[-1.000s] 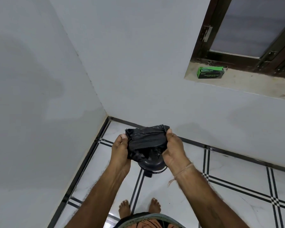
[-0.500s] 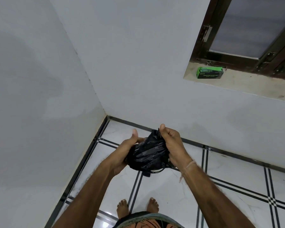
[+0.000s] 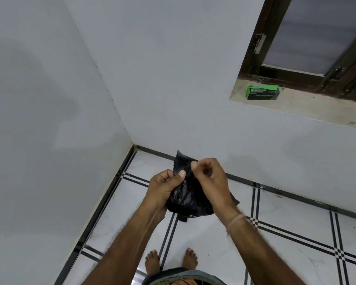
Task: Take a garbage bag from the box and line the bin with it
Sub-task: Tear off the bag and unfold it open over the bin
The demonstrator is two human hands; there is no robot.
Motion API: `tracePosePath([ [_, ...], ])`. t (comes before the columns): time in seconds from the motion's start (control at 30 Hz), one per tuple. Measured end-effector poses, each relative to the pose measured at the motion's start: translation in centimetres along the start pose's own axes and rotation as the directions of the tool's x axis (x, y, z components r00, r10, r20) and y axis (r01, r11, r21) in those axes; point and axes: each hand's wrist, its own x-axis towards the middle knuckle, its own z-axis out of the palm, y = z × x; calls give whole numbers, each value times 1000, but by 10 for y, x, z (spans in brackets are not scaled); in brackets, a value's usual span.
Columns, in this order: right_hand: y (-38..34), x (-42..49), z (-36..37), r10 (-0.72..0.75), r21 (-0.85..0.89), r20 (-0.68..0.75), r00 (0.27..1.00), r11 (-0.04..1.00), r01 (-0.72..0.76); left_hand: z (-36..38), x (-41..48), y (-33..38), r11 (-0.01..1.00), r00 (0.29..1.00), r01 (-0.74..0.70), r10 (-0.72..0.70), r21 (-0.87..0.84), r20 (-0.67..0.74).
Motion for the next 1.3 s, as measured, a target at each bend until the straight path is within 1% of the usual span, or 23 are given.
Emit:
tracePosePath([
  [0.03,-3,-6,2,68,119,133,989,989,-84,0,0,0,999,1000,30,-29,-45,10],
  [0.07,-1,-9,5,92,185,223,971,974,-134,0,0,-1,994,998,64,-61,-90,28],
  [0.1,-2,-12,8,98,225,252,963,962,-157,0,0,-3,988,996,87,-82,-126,45],
  [0.17,-5,-13,9,107,273,193,975,949,-158,0,1,-7,985,994,95,-85,-147,73],
  [0.23,-5,-11,9,123,276,124,985,949,-154,-1,1,-12,985,993,75,-60,-157,97],
  [0.37,-4,-15,13,203,343,92,975,913,-222,0,-1,-15,978,995,64,-47,-200,89],
  [0.47,-2,-16,13,311,480,128,942,812,-333,-2,-1,-14,971,996,64,-47,-232,76],
  [0.6,-2,-16,13,401,528,221,889,717,-455,-4,0,-17,965,993,102,-84,-243,85],
  [0.7,0,-13,16,446,562,233,865,664,-493,-4,2,-19,957,992,125,-117,-262,47],
  [0.83,2,-5,12,523,643,256,813,536,-547,-13,2,-17,925,987,153,-159,-347,12],
  [0.93,-1,-3,7,535,680,281,797,475,-559,-20,4,-19,913,987,150,-161,-379,3],
  [0.97,1,-4,5,514,683,278,812,489,-543,-20,3,-19,921,988,143,-156,-361,-7],
  [1.03,6,-6,4,447,647,230,865,593,-479,-17,1,-16,958,993,110,-117,-265,-11],
  [1.07,7,-8,4,413,612,200,888,655,-443,-14,-1,-14,979,997,79,-79,-186,6],
  [1.13,9,-12,6,359,546,151,921,746,-381,-6,-4,-11,1000,999,-4,5,-9,44],
  [1.2,10,-16,9,331,499,122,936,794,-346,-2,-4,-10,992,996,-85,82,95,39],
  [1.3,8,-18,10,321,470,92,943,821,-325,0,-5,-9,975,987,-162,162,154,16],
])
